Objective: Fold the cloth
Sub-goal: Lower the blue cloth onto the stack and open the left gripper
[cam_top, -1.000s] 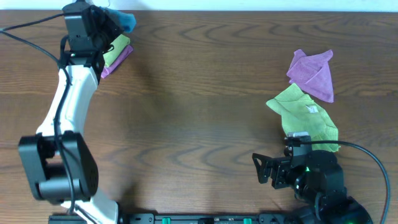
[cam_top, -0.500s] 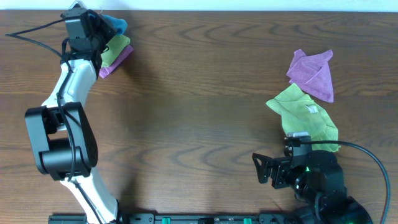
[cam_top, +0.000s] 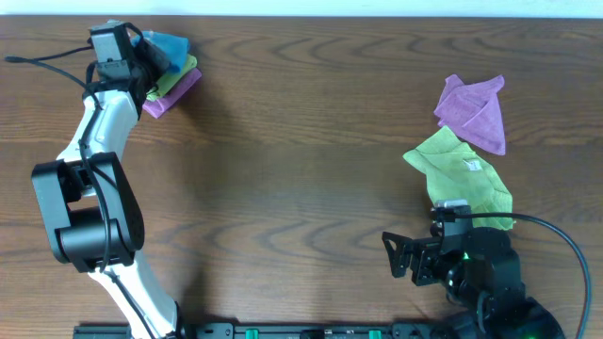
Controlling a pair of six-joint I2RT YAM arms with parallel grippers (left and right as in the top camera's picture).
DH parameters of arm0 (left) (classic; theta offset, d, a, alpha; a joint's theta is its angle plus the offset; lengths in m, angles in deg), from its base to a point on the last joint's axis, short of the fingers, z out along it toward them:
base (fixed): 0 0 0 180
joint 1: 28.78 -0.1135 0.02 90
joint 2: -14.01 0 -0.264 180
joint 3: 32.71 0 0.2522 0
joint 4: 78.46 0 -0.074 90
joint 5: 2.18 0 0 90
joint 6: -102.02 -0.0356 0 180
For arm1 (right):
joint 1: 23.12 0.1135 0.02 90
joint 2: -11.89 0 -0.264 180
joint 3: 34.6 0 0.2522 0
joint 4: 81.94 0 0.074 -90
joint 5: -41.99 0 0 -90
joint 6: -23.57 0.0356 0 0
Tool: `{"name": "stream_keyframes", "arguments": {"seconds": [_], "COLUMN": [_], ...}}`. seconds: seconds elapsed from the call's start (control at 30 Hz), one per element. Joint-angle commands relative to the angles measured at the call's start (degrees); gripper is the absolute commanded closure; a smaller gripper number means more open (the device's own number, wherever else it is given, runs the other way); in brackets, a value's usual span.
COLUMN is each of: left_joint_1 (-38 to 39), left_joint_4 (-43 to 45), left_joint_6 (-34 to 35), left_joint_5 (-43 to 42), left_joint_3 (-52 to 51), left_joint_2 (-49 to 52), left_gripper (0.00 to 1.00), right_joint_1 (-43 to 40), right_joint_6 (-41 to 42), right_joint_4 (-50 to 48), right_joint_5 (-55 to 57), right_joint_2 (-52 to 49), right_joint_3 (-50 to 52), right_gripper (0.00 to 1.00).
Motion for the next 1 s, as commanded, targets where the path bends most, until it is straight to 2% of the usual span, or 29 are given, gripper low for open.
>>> {"name": "stream_keyframes", "arguments": {"seconds": [0.0,0.07,0.17,0.2,0.37,0.43,0.7,0.83,0.97], "left_joint_1": [-0.4,-0.7,-1.9,-2.8,-5.3,-5.9,-6.2,-6.2,-6.0], "left_joint_4": [-1.5,-2.9,-5.0,-5.9,-8.0,-8.4,-13.0,-19.3,-27.0], "left_joint_6": [-0.7,-0.7,-0.7,-0.7,-1.1,-2.7,-6.8,-8.1,-12.8], "left_joint_5": [2.0,2.2,2.6,2.6,2.4,2.4,2.5,2.4,-1.4], "left_joint_3": [1.5,1.5,1.5,1.5,1.5,1.5,1.5,1.5,1.5], "left_joint_2": [0.5,0.5,0.5,0.4,-1.4,-2.7,-9.0,-14.2,-20.0], "left_gripper": [0.75,0.69,0.52,0.43,0.19,0.05,0.05,0.05,0.05], "right_joint_1": [-0.4,-0.4,-0.4,-0.4,-0.4,-0.4,-0.4,-0.4,-0.4], "right_joint_6": [0.8,0.8,0.8,0.8,0.8,0.8,0.8,0.8,0.8], "right_joint_4": [0.0,0.0,0.0,0.0,0.0,0.0,0.0,0.0,0.0], "right_joint_5": [0.6,0.6,0.6,0.6,0.6,0.6,0.6,0.6,0.6], "right_joint_2": [0.3,0.3,0.3,0.3,0.3,0.3,0.3,0.3,0.3], "right_joint_3": [0.2,0.2,0.2,0.2,0.2,0.2,0.2,0.2,0.2], "right_gripper": [0.01,0.01,0.01,0.01,0.01,0.01,0.01,0.01,0.01]}}
